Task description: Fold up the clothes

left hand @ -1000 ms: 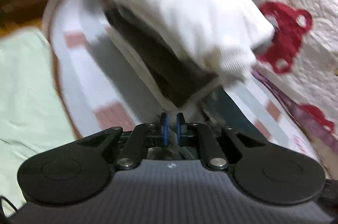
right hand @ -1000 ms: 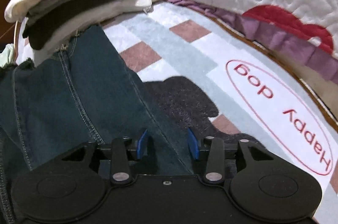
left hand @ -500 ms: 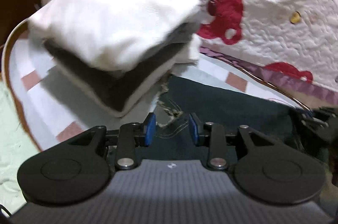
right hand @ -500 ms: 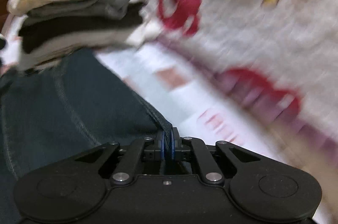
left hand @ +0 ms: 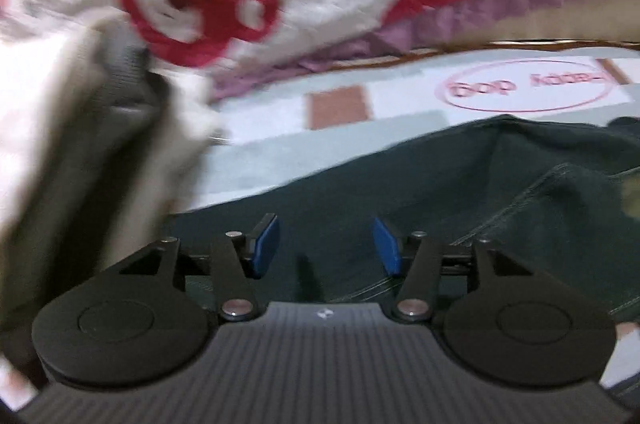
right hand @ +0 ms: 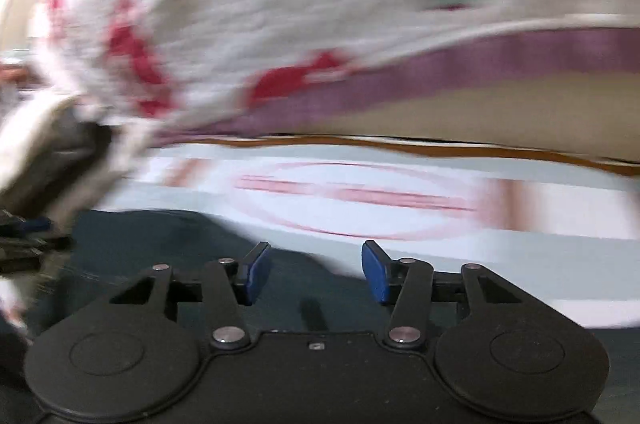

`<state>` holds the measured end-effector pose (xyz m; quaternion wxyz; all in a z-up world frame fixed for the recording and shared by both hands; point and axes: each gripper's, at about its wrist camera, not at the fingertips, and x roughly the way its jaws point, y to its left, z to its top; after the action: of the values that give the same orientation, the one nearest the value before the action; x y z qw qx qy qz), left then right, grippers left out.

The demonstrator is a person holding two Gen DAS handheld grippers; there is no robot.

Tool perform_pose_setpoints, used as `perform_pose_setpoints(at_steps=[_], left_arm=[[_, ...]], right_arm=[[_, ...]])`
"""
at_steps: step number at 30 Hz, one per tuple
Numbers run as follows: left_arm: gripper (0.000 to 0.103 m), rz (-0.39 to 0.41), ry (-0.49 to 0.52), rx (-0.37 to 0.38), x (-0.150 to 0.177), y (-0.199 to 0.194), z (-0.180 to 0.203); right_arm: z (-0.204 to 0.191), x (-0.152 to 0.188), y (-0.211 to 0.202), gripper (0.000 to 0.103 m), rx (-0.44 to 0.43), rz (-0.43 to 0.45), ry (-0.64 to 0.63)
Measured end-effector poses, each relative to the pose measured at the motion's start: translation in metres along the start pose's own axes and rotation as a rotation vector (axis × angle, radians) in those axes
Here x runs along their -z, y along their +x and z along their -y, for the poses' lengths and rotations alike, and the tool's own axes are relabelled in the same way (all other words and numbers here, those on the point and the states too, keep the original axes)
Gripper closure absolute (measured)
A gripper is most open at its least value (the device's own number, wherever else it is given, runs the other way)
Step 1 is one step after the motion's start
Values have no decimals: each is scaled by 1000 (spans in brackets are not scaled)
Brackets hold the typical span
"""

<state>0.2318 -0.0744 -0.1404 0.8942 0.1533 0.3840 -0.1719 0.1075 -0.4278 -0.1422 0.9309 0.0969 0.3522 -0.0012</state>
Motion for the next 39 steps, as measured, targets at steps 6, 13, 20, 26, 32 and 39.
perform_pose_setpoints(at_steps=[6, 13, 20, 26, 32, 39], left_arm=[[50, -17, 81, 97, -18, 34, -3], [43, -34, 174, 168, -20, 47, 3], [39, -68, 218, 196, -22, 59, 0], [35, -16, 254, 139, -27, 58, -10], [33, -39, 128, 103, -26, 67, -32], [22, -31, 299, 26, -25, 69, -15]], right_arm=[[195, 2, -100, 47, 341, -76, 262], [334, 54, -155, 41, 405, -177, 609], [360, 100, -153, 38, 206, -70, 797], [358, 95, -121, 33, 218, -36, 747], [312, 79, -116, 71, 311, 12, 534], [218, 57, -134, 81, 642, 71, -19]])
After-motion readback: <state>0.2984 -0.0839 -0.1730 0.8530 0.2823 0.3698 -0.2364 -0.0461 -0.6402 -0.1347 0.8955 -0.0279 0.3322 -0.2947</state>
